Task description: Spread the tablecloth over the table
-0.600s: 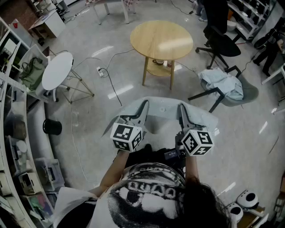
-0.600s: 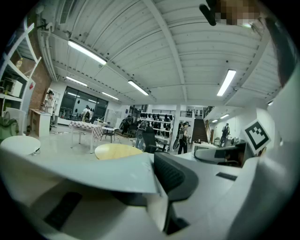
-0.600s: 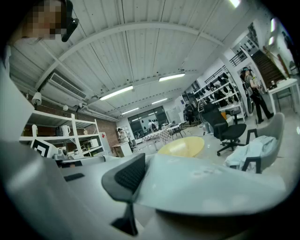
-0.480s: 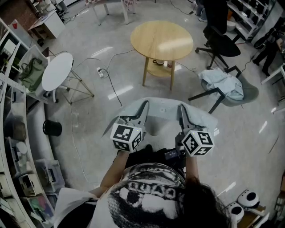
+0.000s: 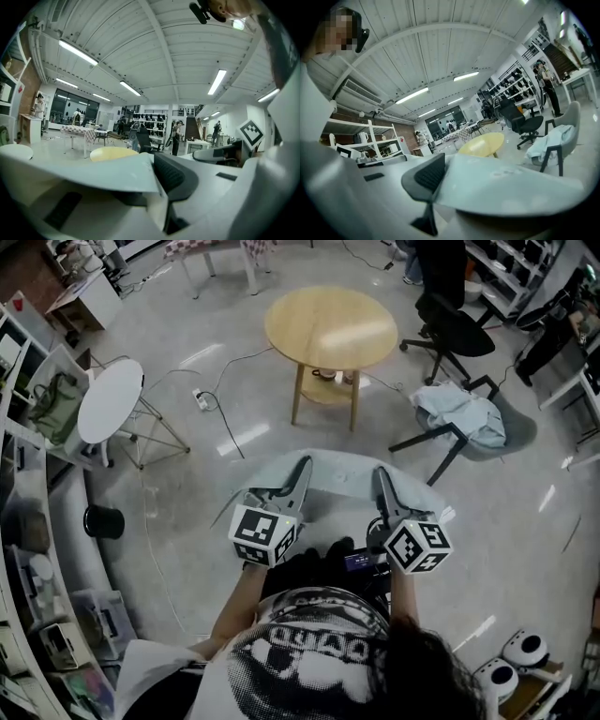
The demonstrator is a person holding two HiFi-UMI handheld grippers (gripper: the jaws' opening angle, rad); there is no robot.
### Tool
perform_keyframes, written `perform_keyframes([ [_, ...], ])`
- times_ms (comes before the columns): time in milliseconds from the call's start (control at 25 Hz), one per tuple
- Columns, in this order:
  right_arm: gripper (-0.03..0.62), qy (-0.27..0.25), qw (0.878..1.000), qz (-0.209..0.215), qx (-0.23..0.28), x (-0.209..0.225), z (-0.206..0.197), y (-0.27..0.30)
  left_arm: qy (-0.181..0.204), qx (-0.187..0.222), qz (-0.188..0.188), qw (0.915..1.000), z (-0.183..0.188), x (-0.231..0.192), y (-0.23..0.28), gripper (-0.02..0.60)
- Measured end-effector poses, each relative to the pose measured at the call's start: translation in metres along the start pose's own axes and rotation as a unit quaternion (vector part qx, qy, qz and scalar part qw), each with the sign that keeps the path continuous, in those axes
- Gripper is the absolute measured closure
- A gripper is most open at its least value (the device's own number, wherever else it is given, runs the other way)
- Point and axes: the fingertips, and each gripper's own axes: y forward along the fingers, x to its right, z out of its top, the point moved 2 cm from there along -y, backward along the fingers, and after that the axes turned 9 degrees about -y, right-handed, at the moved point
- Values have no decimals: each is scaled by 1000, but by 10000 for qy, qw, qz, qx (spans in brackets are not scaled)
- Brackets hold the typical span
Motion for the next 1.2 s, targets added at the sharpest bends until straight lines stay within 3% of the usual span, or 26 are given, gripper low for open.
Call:
perform_keyframes([
  [320, 523, -65, 9999, 141, -62, 2, 7, 26, -233, -11, 73, 9997, 3, -21, 15, 535],
  [600, 523, 2, 9992, 401, -69, 18, 16, 81, -167, 10, 278, 9995, 15, -53, 51, 534],
  [1200, 523, 190, 9962, 837, -164, 98, 76, 249, -198, 28, 462, 9987, 71, -139, 205, 532],
])
